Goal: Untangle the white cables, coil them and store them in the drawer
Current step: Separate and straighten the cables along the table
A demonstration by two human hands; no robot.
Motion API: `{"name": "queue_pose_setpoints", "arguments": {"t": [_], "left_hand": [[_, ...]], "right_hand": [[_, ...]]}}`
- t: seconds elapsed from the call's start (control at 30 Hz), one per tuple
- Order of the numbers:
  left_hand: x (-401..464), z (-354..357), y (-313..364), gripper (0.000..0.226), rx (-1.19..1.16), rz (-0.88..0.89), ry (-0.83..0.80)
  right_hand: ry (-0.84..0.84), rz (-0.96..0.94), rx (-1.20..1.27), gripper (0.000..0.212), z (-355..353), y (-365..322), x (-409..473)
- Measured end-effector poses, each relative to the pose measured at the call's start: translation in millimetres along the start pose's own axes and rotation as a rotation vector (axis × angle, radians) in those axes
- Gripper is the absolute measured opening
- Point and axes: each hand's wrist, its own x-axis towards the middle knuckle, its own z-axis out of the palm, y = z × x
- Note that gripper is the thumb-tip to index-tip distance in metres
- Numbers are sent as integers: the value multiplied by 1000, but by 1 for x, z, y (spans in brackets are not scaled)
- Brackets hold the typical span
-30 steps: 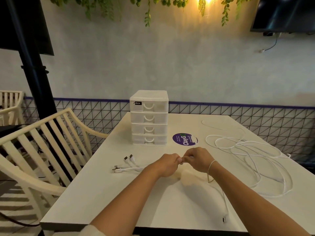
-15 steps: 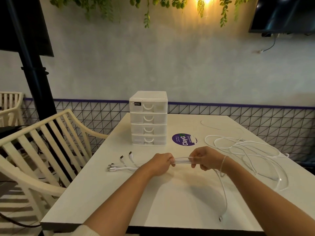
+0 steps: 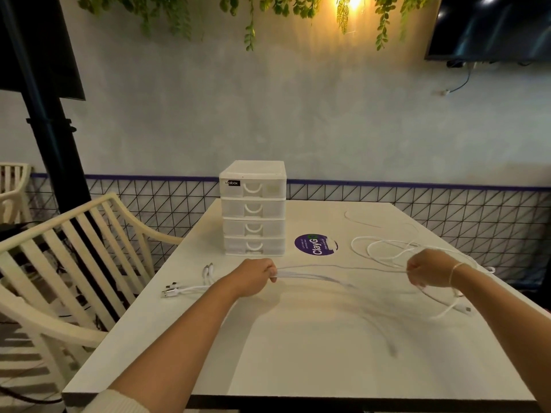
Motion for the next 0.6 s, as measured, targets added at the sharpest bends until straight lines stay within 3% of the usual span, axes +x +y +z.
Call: {"name": "queue_pose_setpoints", "arguments": {"t": [0.1,0.17,0.23,0.27,0.33,0.4,0.47,0.6], "left_hand": [[0,-4,-1,28,15,-2,2],[0,-4,4,26,22,8,10],[-1,-5,8,26,28,21,13],[-2,-5,10,27,29,27,14],[-5,-6,13,30,28,34,20],[-6,-7,15,31,50,45,26],[-7,-9,14,30,74,47,36],[-4,-7,10,29,6,58,71]], "right_hand": [[30,19,-115,30,4,-12,-2],[114,-66,35,37,7,-37,0],[166,-208,151,29,8,-72,-2],[160,-268,200,24,9,-92,-3],[99,-324,334,34,15,-126,-6],[-12,-332,525,46,23,-144,-5],[-90,-322,653,44,28,-152,-5],[-50,-357,576,40,30,-155,-13]]}}
